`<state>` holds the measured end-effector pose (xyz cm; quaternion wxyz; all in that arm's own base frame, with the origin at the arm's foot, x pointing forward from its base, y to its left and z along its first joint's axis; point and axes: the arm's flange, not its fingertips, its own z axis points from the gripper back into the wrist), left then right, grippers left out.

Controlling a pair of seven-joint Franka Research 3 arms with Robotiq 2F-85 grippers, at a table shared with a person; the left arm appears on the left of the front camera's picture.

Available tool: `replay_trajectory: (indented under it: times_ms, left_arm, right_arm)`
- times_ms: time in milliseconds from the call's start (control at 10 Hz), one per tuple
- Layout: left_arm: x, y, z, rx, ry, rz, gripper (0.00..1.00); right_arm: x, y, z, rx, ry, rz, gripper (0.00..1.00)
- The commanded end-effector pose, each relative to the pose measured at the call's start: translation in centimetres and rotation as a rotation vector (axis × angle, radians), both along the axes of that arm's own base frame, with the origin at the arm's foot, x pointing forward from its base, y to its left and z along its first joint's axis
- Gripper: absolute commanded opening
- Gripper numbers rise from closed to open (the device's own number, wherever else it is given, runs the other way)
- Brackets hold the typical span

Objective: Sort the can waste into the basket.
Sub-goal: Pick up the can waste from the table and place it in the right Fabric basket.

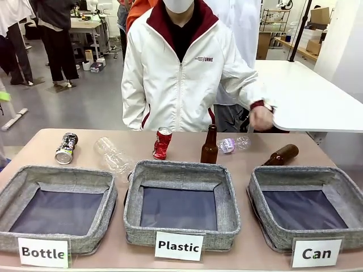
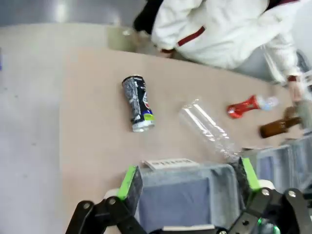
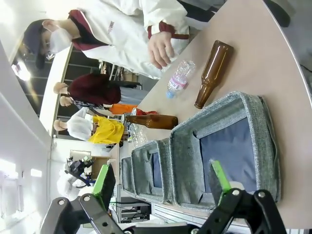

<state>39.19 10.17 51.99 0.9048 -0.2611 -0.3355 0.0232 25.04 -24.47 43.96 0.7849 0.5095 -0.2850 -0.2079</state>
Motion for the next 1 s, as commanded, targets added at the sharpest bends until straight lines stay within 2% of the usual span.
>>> replay_trajectory:
  times_ms: [0, 100, 200, 300, 400, 500, 600, 700, 800, 900]
  left_arm:
    - [4.7, -4.1, -2.1, 0.243, 0.068, 0.007, 1.00]
    - [6.8, -6.0, -3.4, 0.396, 0.040, 0.128, 1.00]
    - [7.8, -7.2, -4.2, 0.475, 0.034, 0.098, 1.00]
    - [8.6, -7.8, -4.0, 0.454, 0.003, 0.083, 1.00]
    - [6.3, -8.6, -3.2, 0.379, -0.036, 0.034, 1.00]
    - [6.3, -8.6, -3.2, 0.379, -0.036, 0.034, 1.00]
    - [8.1, -9.1, -5.2, 0.449, -0.033, 0.053, 1.00]
    - [6.3, -10.1, -5.5, 0.545, -0.080, -0.199, 1.00]
    - [7.0, -10.9, -6.4, 0.579, -0.045, -0.222, 1.00]
    - [9.5, -11.1, -6.7, 0.588, 0.001, -0.233, 1.00]
  right_arm:
    - [0.3, -0.2, 0.0, 0.002, -0.041, 0.000, 1.00]
    - [0.3, -0.2, 0.0, 0.002, -0.041, 0.000, 1.00]
    - [0.3, -0.2, 0.0, 0.002, -0.041, 0.000, 1.00]
    - [0.3, -0.2, 0.0, 0.002, -0.041, 0.000, 1.00]
    - [0.3, -0.2, 0.0, 0.002, -0.041, 0.000, 1.00]
    - [0.3, -0.2, 0.0, 0.002, -0.041, 0.000, 1.00]
    - [0.3, -0.2, 0.0, 0.002, -0.041, 0.000, 1.00]
    - [0.3, -0.2, 0.0, 0.002, -0.041, 0.000, 1.00]
    - [0.3, -0.2, 0.0, 0.002, -0.041, 0.000, 1.00]
    - [0.3, -0.2, 0.0, 0.002, -0.041, 0.000, 1.00]
